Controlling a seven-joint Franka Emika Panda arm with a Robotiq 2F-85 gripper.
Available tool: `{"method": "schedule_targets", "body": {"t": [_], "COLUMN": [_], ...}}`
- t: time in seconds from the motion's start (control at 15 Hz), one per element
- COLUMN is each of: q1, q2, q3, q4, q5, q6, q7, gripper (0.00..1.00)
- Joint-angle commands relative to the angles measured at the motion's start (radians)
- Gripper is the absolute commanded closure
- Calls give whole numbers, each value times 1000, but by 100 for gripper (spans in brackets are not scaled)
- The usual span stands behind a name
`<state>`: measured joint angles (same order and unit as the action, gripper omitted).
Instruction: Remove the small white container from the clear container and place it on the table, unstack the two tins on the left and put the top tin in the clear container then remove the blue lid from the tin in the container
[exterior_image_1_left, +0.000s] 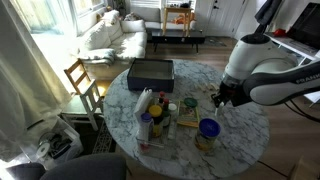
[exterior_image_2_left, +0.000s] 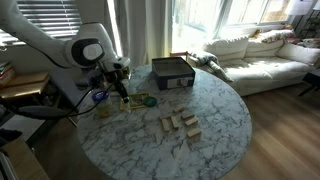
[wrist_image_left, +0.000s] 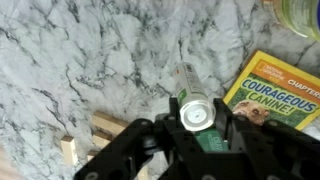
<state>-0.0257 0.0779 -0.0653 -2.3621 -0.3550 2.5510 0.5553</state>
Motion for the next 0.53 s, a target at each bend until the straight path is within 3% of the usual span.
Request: {"method": "schedule_targets", "body": {"t": [0.0,0.47], "q1": [10,28], "q2": [53,139], "q3": [-33,-54], "q4": [-29,-23], "q5": [-77,18], "q6": [100,184], "q7": [181,262], "gripper": [87,87]}}
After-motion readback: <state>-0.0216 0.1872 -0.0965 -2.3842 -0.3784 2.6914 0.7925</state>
